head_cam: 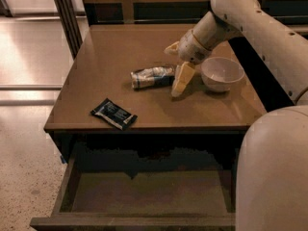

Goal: Place redbull can into top drawer

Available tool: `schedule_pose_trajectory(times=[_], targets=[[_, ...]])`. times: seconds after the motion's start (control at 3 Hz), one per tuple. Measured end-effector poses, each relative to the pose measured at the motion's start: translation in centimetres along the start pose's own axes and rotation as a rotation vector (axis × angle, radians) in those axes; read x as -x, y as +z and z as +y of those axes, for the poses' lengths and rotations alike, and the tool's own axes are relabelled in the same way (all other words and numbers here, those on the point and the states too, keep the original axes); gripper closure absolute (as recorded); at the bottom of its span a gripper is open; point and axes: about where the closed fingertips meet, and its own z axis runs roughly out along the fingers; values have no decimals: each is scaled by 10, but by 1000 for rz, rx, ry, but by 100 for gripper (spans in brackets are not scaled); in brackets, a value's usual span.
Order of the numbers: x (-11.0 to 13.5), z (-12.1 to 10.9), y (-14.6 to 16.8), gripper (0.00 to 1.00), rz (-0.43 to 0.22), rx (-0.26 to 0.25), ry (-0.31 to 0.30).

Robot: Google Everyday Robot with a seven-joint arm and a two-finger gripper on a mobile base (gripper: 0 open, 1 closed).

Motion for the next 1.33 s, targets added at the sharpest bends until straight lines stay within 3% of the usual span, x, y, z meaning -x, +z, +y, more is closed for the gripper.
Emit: schedule_pose_trajectory(times=[0.67,1.33], targets=[[30,-13,13,0,-5,57,-85],[32,-14,13,42,-6,56,-88]])
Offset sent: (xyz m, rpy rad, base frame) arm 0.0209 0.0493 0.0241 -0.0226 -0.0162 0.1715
